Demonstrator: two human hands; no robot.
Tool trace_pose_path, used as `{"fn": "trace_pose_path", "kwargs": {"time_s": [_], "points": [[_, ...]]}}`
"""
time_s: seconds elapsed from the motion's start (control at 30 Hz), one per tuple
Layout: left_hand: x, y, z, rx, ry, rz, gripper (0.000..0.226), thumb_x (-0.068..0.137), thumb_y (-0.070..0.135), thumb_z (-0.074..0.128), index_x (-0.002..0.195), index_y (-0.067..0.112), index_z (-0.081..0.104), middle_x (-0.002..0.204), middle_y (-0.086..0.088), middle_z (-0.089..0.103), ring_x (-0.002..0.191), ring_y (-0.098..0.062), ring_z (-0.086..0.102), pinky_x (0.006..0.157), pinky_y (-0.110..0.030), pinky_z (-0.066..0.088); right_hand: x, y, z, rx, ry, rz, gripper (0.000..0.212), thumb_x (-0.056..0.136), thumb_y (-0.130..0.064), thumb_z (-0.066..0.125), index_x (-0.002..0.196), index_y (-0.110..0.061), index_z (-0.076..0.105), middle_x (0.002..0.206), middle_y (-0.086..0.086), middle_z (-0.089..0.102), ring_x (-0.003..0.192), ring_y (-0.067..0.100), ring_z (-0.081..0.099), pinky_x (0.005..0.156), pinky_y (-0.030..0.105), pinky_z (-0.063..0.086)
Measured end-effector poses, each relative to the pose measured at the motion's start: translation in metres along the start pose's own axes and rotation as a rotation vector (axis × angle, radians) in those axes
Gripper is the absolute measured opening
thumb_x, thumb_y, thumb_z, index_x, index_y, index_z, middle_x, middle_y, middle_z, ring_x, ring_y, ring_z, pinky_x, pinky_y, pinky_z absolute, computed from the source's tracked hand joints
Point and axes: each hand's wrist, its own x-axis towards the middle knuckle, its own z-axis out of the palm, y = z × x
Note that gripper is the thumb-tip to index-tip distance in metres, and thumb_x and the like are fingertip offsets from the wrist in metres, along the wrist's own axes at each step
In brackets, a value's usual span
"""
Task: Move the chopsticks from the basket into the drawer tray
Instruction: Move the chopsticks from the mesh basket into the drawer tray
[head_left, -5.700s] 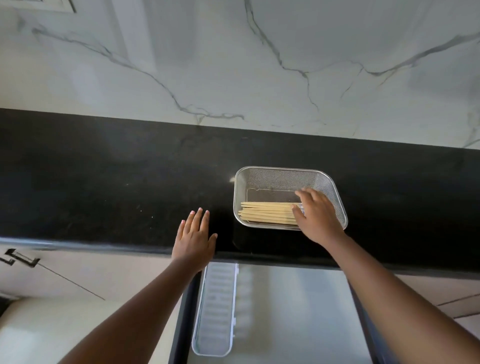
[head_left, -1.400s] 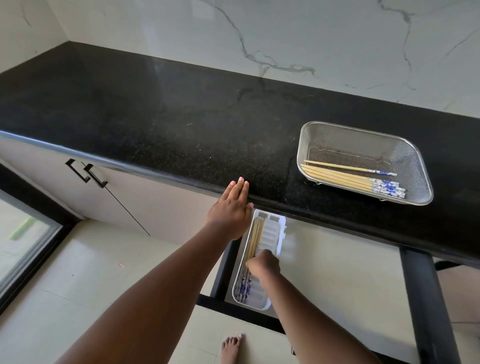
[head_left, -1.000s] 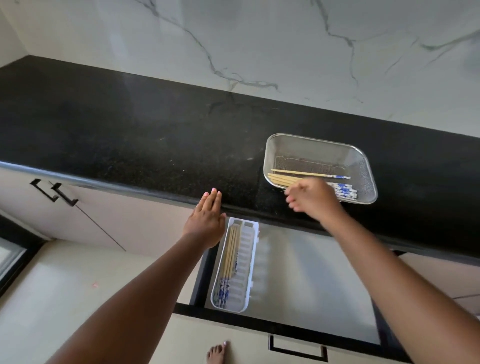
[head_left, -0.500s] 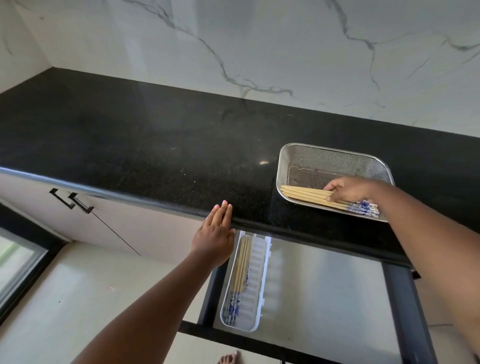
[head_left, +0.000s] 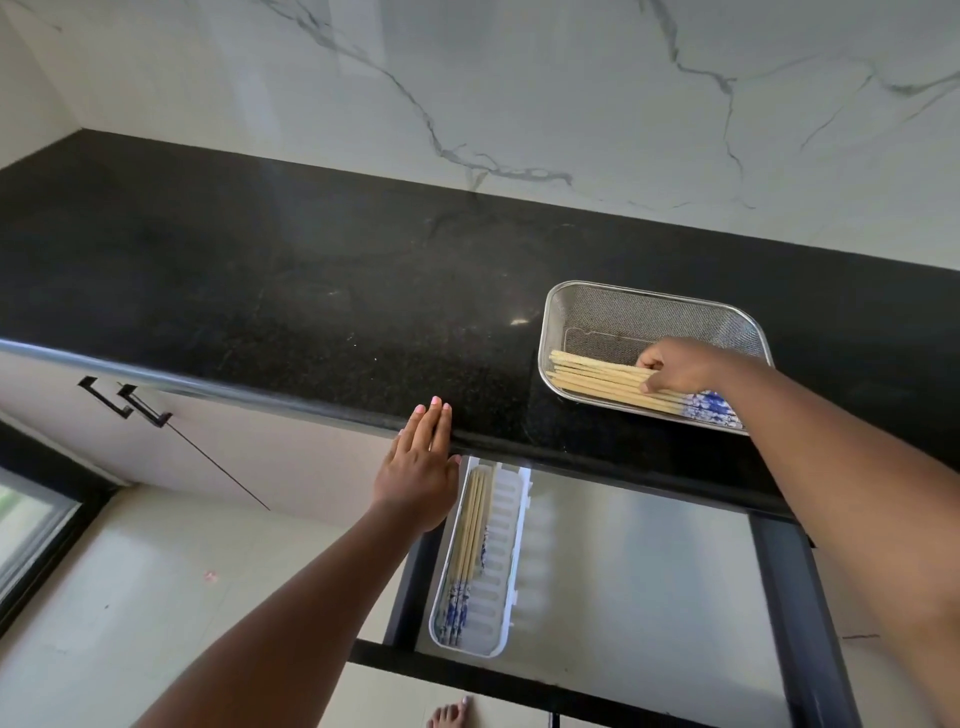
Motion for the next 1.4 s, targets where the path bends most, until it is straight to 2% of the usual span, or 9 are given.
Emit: {"fn": "trace_pose_path", "kwargs": {"time_s": [0.33, 0.53, 0.7, 0.87, 1.0, 1.17, 1.27, 1.33, 1.4], "points": [[-0.001, -0.003, 0.003, 0.011, -0.005, 0.017, 0.065, 0.102, 0.037, 0.027, 0.153, 0.017, -0.007, 0.162, -0.002, -0.011, 0.147, -0.017, -0.015, 0.120, -0.037, -0.001, -0.010, 0.004, -0.002, -0.019, 0.188, -0.041, 0.012, 0.085, -0.019, 0.068, 0.093, -0.010, 0.069, 0.091, 0.009, 0.068, 0.082, 0.025, 0.059, 0.071, 0.033, 0.043], [-0.003, -0.004, 0.004, 0.008, 0.006, 0.031, 0.066, 0.102, 0.035, 0.029, 0.153, 0.016, -0.006, 0.162, -0.002, -0.011, 0.148, -0.018, -0.014, 0.120, -0.037, -0.001, -0.040, -0.016, -0.029, -0.042, 0.139, -0.065, 0.014, 0.085, -0.021, 0.067, 0.090, -0.009, 0.068, 0.068, 0.001, 0.056, 0.062, 0.016, 0.048, 0.054, 0.027, 0.030], [-0.003, -0.004, 0.003, 0.015, -0.007, 0.034, 0.066, 0.102, 0.032, 0.030, 0.153, 0.015, -0.008, 0.162, -0.003, -0.014, 0.147, -0.019, -0.016, 0.121, -0.038, -0.001, -0.091, -0.051, -0.022, -0.160, -0.161, -0.102, 0.010, 0.078, -0.029, 0.074, 0.082, -0.019, 0.073, 0.081, 0.000, 0.071, 0.072, 0.019, 0.061, 0.060, 0.028, 0.036], [-0.003, -0.004, 0.003, 0.017, -0.020, 0.038, 0.067, 0.102, 0.032, 0.030, 0.153, 0.017, -0.011, 0.161, -0.003, -0.016, 0.146, -0.018, -0.018, 0.120, -0.038, -0.002, -0.109, -0.079, 0.061, 0.387, -0.635, 0.048, 0.003, 0.082, -0.008, 0.071, 0.084, -0.007, 0.068, 0.075, 0.006, 0.072, 0.065, 0.015, 0.067, 0.051, 0.022, 0.052], [-0.003, -0.007, 0.005, 0.026, -0.017, 0.048, 0.067, 0.102, 0.033, 0.030, 0.153, 0.017, -0.010, 0.161, -0.002, -0.015, 0.146, -0.017, -0.019, 0.120, -0.037, -0.002, -0.094, -0.103, 0.144, 0.638, -0.767, 0.308, 0.027, 0.086, 0.003, 0.063, 0.112, 0.008, 0.057, 0.085, 0.015, 0.069, 0.089, 0.029, 0.067, 0.084, 0.044, 0.056], [-0.002, -0.011, 0.008, 0.011, 0.003, 0.063, 0.067, 0.102, 0.034, 0.030, 0.153, 0.018, -0.010, 0.162, -0.001, -0.014, 0.145, -0.016, -0.020, 0.119, -0.036, -0.003, -0.064, -0.134, 0.206, 0.982, -0.574, 0.533, 0.034, 0.086, 0.003, 0.062, 0.118, 0.010, 0.050, 0.116, 0.023, 0.064, 0.106, 0.033, 0.063, 0.091, 0.044, 0.053], [-0.002, -0.012, 0.011, 0.003, 0.020, 0.067, 0.067, 0.101, 0.034, 0.030, 0.153, 0.018, -0.009, 0.162, -0.001, -0.014, 0.145, -0.015, -0.020, 0.118, -0.034, -0.005, -0.042, -0.150, 0.229, 1.028, -0.382, 0.577, 0.032, 0.084, -0.001, 0.066, 0.113, 0.009, 0.056, 0.100, 0.020, 0.066, 0.080, 0.027, 0.067, 0.069, 0.036, 0.058], [-0.002, -0.013, 0.012, 0.000, 0.031, 0.071, 0.066, 0.101, 0.034, 0.029, 0.153, 0.018, -0.009, 0.162, 0.000, -0.013, 0.144, -0.014, -0.020, 0.117, -0.033, -0.005, -0.034, -0.159, 0.237, 1.011, -0.259, 0.594, 0.034, 0.083, -0.006, 0.067, 0.114, 0.006, 0.056, 0.081, 0.013, 0.057, 0.059, 0.020, 0.055, 0.051, 0.028, 0.051], [-0.002, -0.014, 0.013, -0.005, 0.039, 0.074, 0.066, 0.101, 0.034, 0.029, 0.154, 0.018, -0.008, 0.162, 0.000, -0.013, 0.145, -0.014, -0.020, 0.117, -0.033, -0.005, -0.028, -0.167, 0.244, 1.008, -0.175, 0.604, 0.037, 0.083, -0.008, 0.067, 0.117, 0.002, 0.055, 0.082, 0.010, 0.054, 0.063, 0.019, 0.054, 0.056, 0.029, 0.053]]}}
